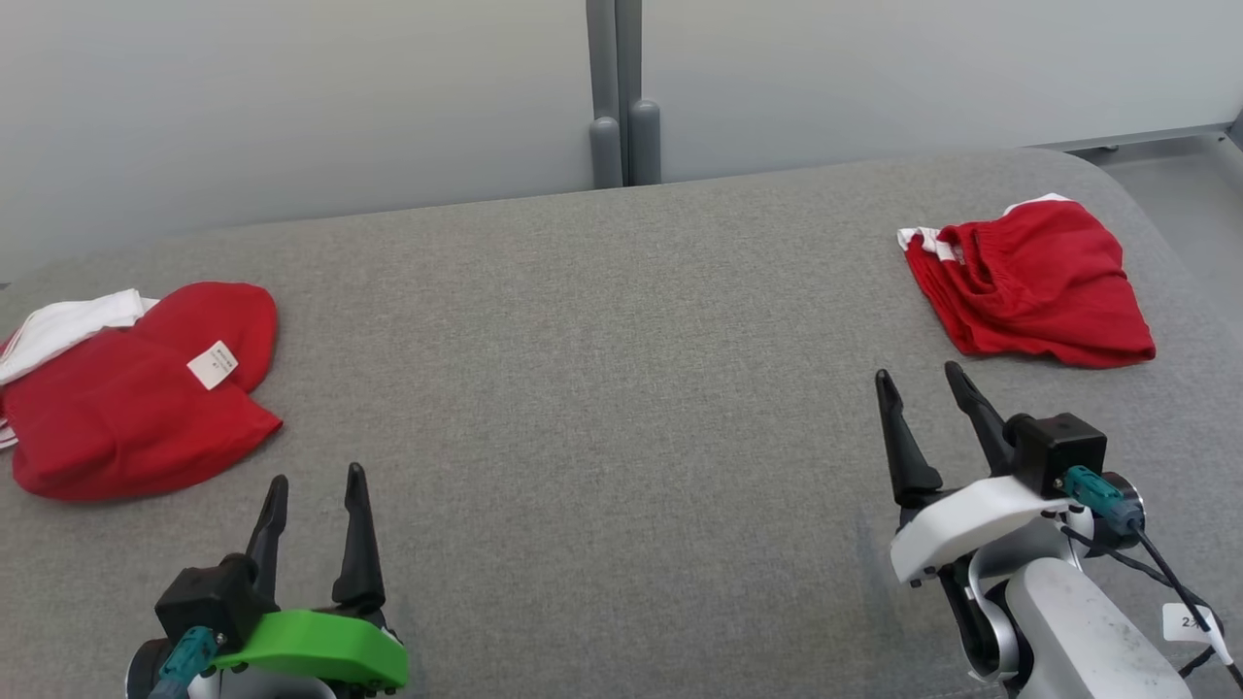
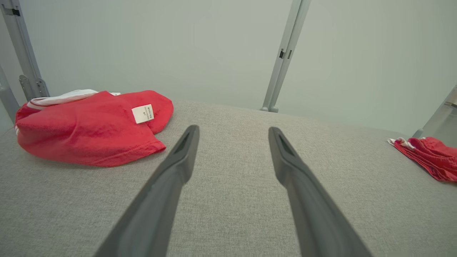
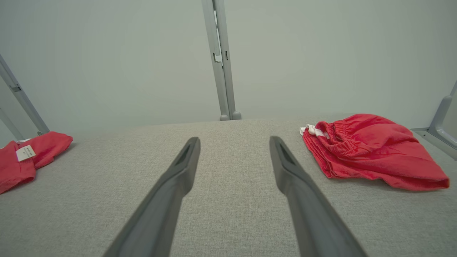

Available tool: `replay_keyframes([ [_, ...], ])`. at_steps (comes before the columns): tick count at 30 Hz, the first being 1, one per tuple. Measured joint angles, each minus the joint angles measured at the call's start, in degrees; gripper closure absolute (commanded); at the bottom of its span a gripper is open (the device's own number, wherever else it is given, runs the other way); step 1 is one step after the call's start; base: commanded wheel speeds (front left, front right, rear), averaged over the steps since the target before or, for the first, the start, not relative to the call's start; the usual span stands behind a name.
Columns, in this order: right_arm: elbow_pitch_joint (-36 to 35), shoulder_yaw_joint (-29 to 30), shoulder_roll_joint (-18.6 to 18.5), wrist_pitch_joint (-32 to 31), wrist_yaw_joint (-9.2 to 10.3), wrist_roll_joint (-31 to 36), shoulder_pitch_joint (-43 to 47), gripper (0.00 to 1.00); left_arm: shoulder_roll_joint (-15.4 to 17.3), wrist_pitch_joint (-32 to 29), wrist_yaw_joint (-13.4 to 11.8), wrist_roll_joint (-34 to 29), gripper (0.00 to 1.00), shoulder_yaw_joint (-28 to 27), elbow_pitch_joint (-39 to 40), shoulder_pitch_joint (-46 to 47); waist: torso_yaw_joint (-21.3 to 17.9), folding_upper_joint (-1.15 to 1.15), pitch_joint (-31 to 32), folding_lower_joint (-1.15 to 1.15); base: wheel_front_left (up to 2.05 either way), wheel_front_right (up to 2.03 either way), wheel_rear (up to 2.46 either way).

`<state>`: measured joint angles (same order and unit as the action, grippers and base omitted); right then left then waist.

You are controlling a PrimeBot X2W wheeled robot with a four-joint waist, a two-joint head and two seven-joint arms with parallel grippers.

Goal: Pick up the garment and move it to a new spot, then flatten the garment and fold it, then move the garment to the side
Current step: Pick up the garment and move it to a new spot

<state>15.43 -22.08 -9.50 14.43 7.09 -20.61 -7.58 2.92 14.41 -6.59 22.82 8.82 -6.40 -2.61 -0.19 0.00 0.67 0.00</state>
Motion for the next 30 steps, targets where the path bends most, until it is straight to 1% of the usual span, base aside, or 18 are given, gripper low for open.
replay_keyframes([
  [5, -0.6, 0.9, -0.4, 0.0, 0.0, 0.1, 0.3, 0.0, -0.1, 0.0, 0.0, -0.3, 0.0, 0.6, 0.0, 0.0, 1.6, 0.0, 0.0, 0.0, 0.0, 0.0, 0.0],
  [11, -1.2, 1.0, -0.7, 0.0, -0.01, 0.1, 0.8, 0.0, -0.1, 0.0, 0.0, -0.4, 0.0, 0.4, 0.2, 0.0, 4.7, 0.0, 0.0, 0.0, 0.0, 0.0, 0.0],
  [14, -1.4, 0.6, -0.7, 0.0, -0.26, 0.5, 0.8, 0.0, -0.1, 0.0, 0.0, -0.4, 0.0, -0.6, 1.0, 0.0, 6.8, 0.0, 0.0, 0.0, 0.0, 0.0, 0.0],
  [15, -1.4, 0.1, -0.5, 0.0, -0.67, 0.5, 0.8, 0.0, -0.1, 0.0, 0.0, -0.4, 0.0, -1.5, 1.4, 0.0, 8.2, 0.0, 0.0, 0.0, 0.0, 0.0, 0.0],
  [20, -1.4, -0.9, 0.2, 0.0, -1.47, 0.6, 0.7, 0.0, -0.1, 0.0, 0.0, -0.9, 0.0, -2.1, 1.9, -0.1, 12.0, 0.0, 0.1, 0.0, 0.0, 0.0, 0.0],
  [24, -1.4, -0.7, 0.3, 0.0, -1.45, 0.7, 0.7, 0.0, -0.1, 0.0, -0.1, -1.0, 0.0, -2.2, 1.9, -0.1, 15.1, 0.0, 0.1, 0.0, 0.0, 0.0, 0.0],
  [30, -1.8, 1.1, 0.1, 0.0, -1.33, 0.7, 0.8, 0.0, -0.1, 0.0, -0.1, -1.0, 0.0, -0.5, 1.5, -0.1, 19.9, 0.0, 0.2, 0.0, 0.0, 0.0, 0.0],
])
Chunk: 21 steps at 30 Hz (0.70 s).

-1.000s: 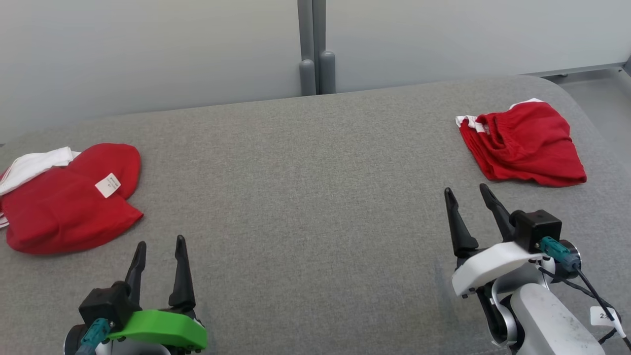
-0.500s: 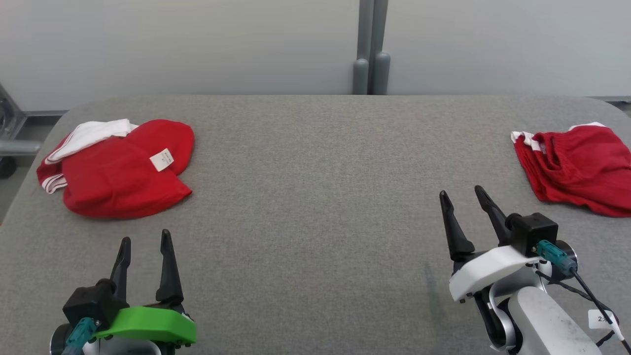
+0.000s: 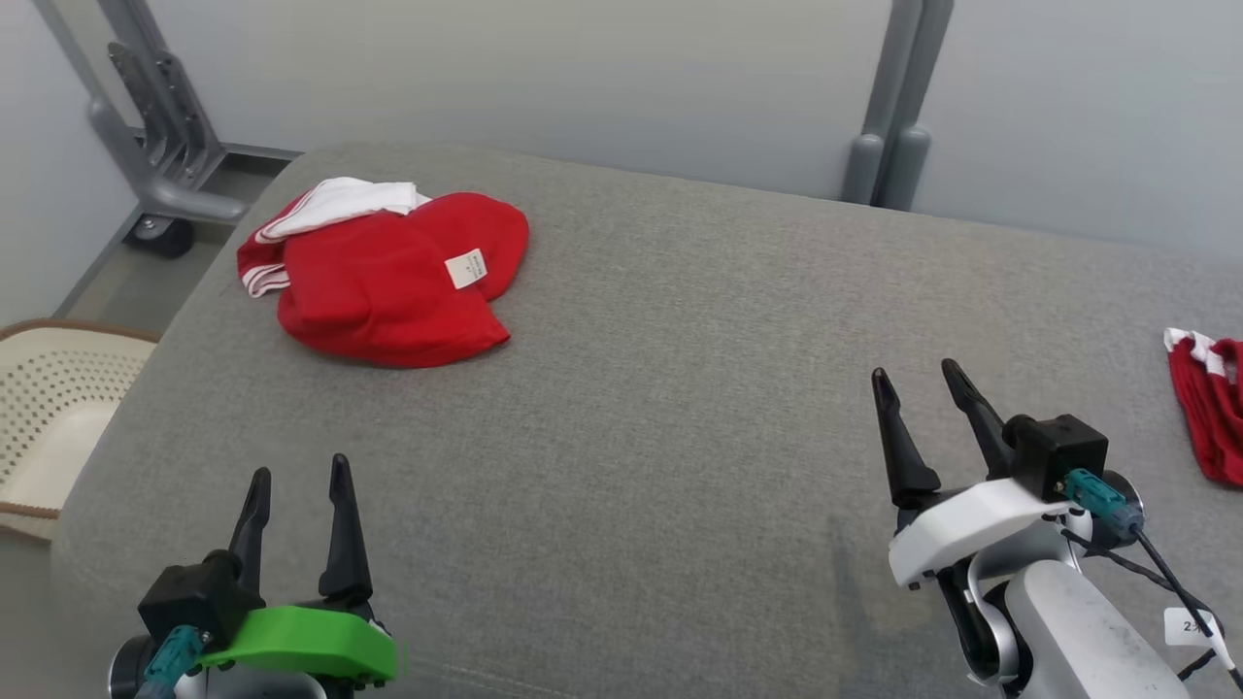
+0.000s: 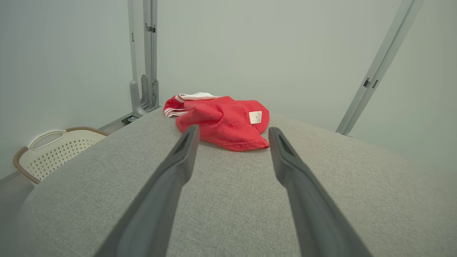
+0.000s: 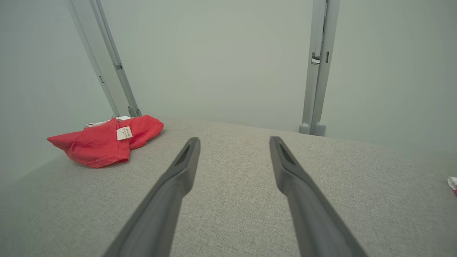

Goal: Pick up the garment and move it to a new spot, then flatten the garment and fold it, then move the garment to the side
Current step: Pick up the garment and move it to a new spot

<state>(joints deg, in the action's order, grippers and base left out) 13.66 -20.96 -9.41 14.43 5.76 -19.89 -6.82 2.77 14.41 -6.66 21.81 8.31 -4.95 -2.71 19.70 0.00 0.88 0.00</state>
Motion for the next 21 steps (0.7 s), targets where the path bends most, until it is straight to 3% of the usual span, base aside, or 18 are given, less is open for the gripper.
replay_keyframes([
  [8, 0.0, -1.1, 0.4, 0.0, 0.14, 0.6, 0.0, 0.0, 0.0, 0.0, 0.0, 0.0, 0.0, -1.2, 0.1, -0.1, 4.1, 0.0, 0.1, 0.0, 0.0, 0.0, 0.0],
  [21, -0.6, -1.0, -0.2, 0.0, 0.16, 1.9, -0.3, 0.0, 0.0, 0.0, 0.0, 0.0, 0.0, -2.1, 1.7, -0.2, 2.9, 0.0, -1.6, 0.0, 0.0, 0.0, 0.0],
])
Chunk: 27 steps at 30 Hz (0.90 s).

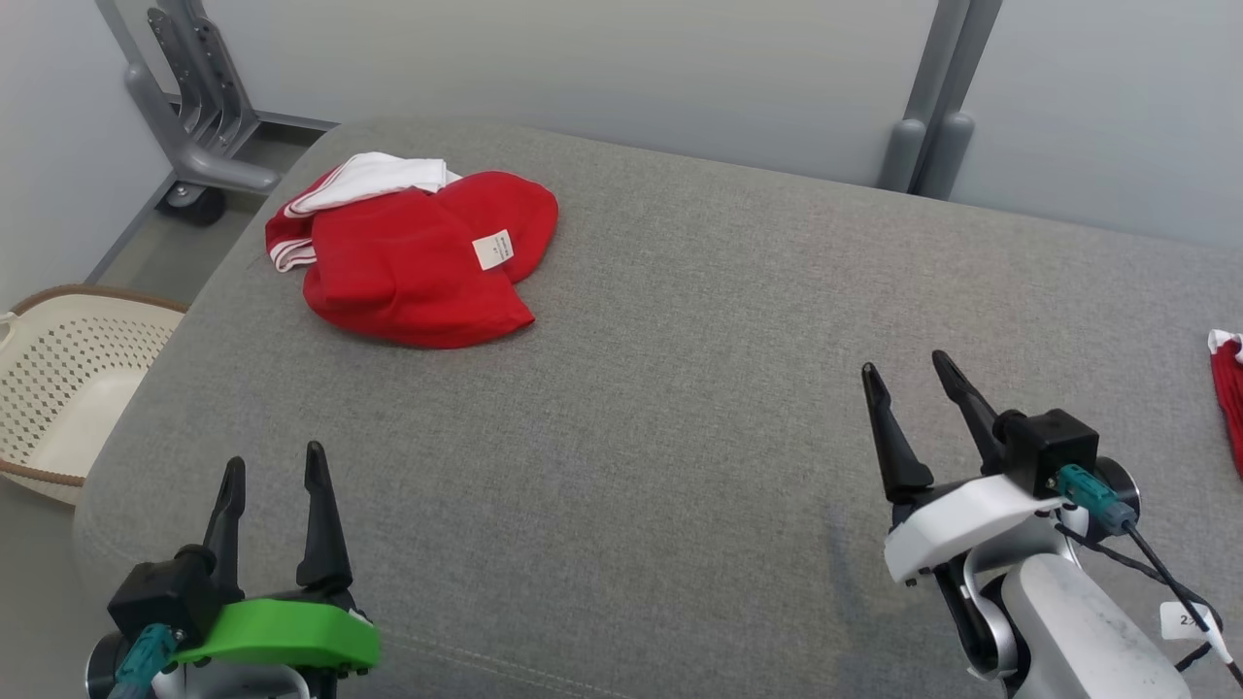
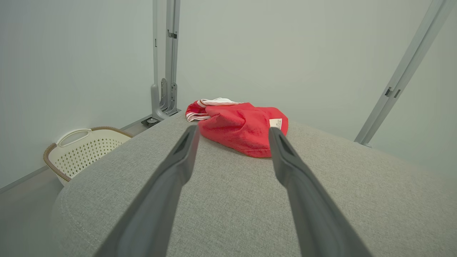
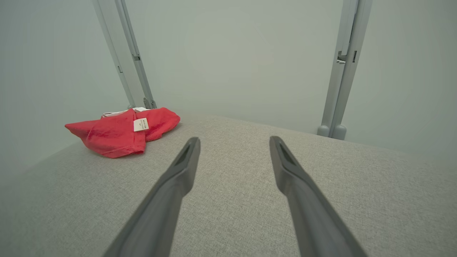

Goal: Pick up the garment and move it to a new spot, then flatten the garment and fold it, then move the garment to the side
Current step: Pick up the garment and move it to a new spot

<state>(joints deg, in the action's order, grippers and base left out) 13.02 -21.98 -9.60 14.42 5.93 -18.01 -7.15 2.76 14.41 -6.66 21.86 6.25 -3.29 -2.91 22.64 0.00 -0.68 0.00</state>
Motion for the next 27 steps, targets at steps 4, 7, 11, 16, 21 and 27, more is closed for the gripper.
replay_keyframes([
  [4, -1.1, 0.7, -0.9, 0.0, 0.23, 0.5, -1.2, 0.0, 0.0, -0.1, 0.0, 0.2, 0.0, -0.2, 1.0, 1.5, -0.4, 0.0, -1.3, 0.0, 0.0, 0.0, 0.0],
  [7, -1.7, 1.2, -1.4, -0.2, 0.25, 0.6, -2.3, 0.0, 0.5, -0.9, 0.0, 0.2, 0.0, -0.3, 2.1, 5.4, -0.6, 0.0, -2.5, 0.0, 0.0, 0.0, 0.0],
  [11, -2.7, 1.2, -1.9, -0.9, 0.25, 1.2, -3.8, 0.0, 1.7, -3.9, 0.1, 1.2, 0.0, -1.2, 2.0, 11.3, -1.0, 0.0, -4.1, 0.0, 0.0, 0.0, 0.0],
  [16, -4.4, 1.2, -3.4, -2.0, 0.25, 2.5, -6.5, 0.0, 3.1, -8.1, 0.1, 2.6, 0.0, -2.8, 1.0, 18.4, -1.7, 0.0, -6.5, 0.0, 0.0, 0.0, 0.0],
  [21, -7.0, 0.7, -4.1, -3.7, 0.24, 4.2, -9.1, 0.0, 6.2, -13.2, 0.1, 2.9, 0.0, -5.4, -1.8, 25.3, -2.8, 0.0, -9.3, 0.0, 0.0, 0.0, 0.0],
  [27, -10.1, 0.0, -5.4, -5.7, 0.14, 5.5, -12.3, 0.0, 7.3, -20.2, 0.1, 7.1, 0.0, -9.1, -7.5, 31.8, -4.7, 0.0, -13.2, 0.0, 0.0, 0.0, 0.0],
])
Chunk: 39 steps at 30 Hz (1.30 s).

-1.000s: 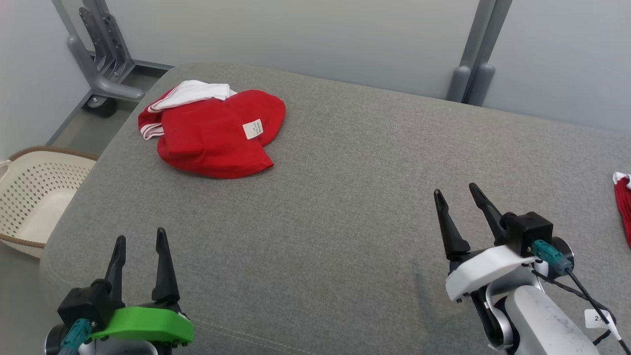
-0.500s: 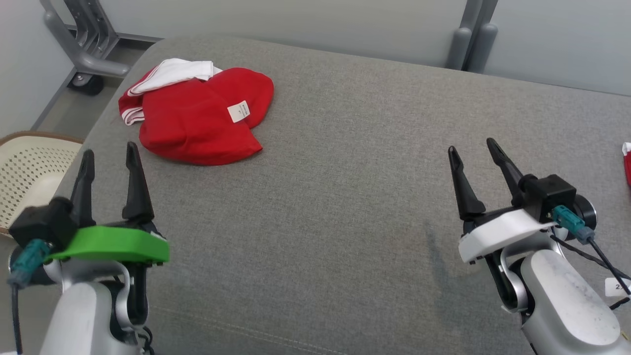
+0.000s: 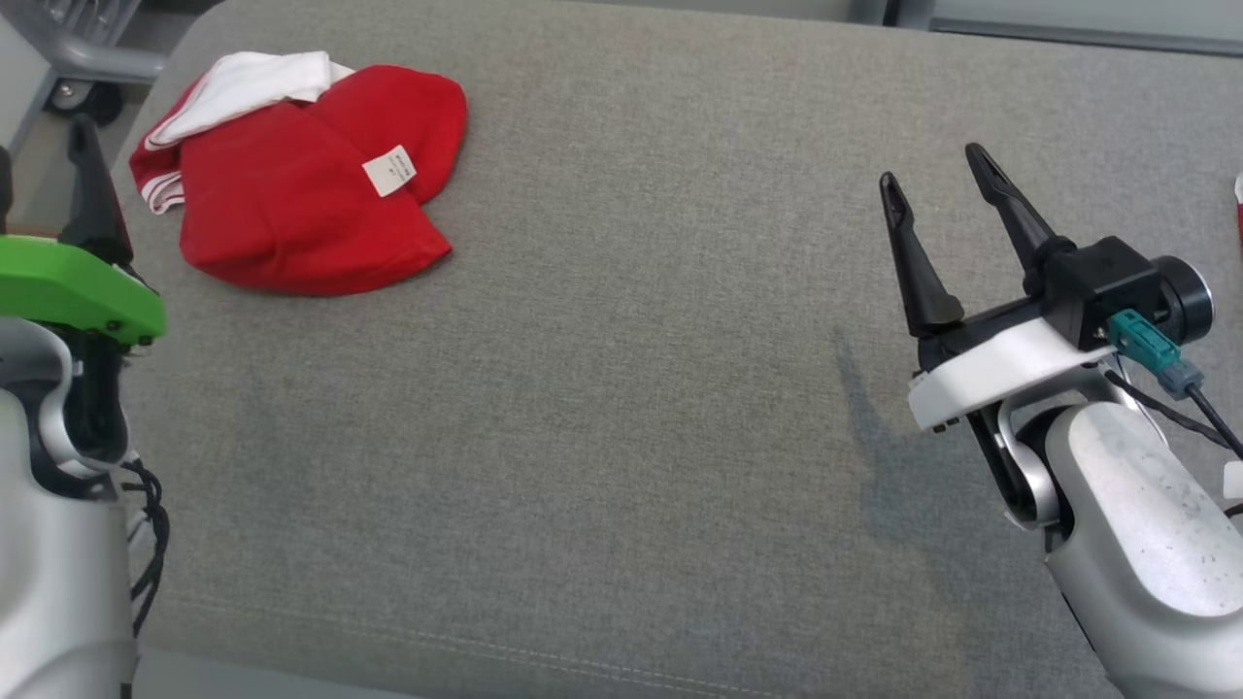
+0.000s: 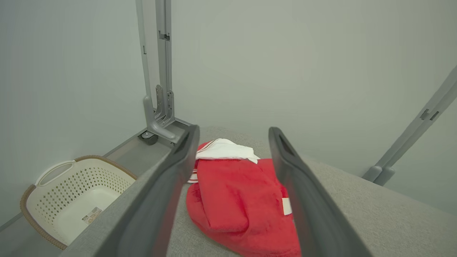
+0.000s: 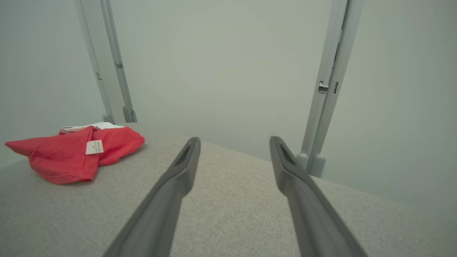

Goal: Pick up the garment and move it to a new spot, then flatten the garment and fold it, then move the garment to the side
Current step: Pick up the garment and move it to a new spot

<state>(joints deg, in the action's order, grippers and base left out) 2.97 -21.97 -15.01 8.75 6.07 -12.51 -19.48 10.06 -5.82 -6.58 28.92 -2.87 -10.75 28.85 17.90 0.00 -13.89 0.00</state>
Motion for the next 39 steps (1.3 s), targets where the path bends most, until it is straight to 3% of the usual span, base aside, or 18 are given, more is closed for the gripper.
replay_keyframes([
  [11, -3.8, -0.3, -1.9, -2.9, -0.48, 1.8, -2.7, 0.0, 1.8, -7.3, -0.3, 2.0, 0.0, -4.6, -10.4, 7.0, -4.7, 0.0, -7.6, 0.0, 0.0, 0.0, 0.0],
  [22, -5.5, 1.2, -4.0, -4.3, -0.47, 2.3, -3.6, 0.0, -0.1, -8.8, -0.5, 1.5, 0.0, -4.4, -18.0, 10.6, -7.5, 0.0, -14.0, 0.0, 0.0, 0.0, 0.0],
  [32, -6.1, 1.1, -4.5, -4.8, -0.52, 2.4, -3.7, 0.0, -0.5, -8.0, -0.5, -0.5, 0.0, -4.6, -24.5, 12.9, -7.1, 0.0, -16.7, 0.0, 0.0, 0.0, 0.0],
  [34, -6.3, 1.1, -4.6, -4.8, -0.52, 2.4, -3.7, 0.0, -0.6, -7.6, -0.5, -0.7, 0.72, -4.5, -25.6, 13.6, -7.0, 0.0, -16.9, 0.0, 0.0, 0.0, 0.0],
  [35, -6.3, 1.1, -4.6, -4.9, -0.53, 2.4, -3.8, 0.0, -0.6, -7.2, -0.5, -1.1, 1.0, -4.4, -25.8, 13.8, -7.0, 0.0, -16.9, 0.01, 0.0, 0.0, 0.0],
  [39, -6.2, 1.2, -4.8, -4.8, -0.53, 2.4, -3.8, 0.0, -0.8, -4.4, -0.5, -1.6, 1.0, -3.9, -25.9, 15.5, -6.8, 0.0, -17.0, 0.01, 0.0, 0.0, 0.0],
])
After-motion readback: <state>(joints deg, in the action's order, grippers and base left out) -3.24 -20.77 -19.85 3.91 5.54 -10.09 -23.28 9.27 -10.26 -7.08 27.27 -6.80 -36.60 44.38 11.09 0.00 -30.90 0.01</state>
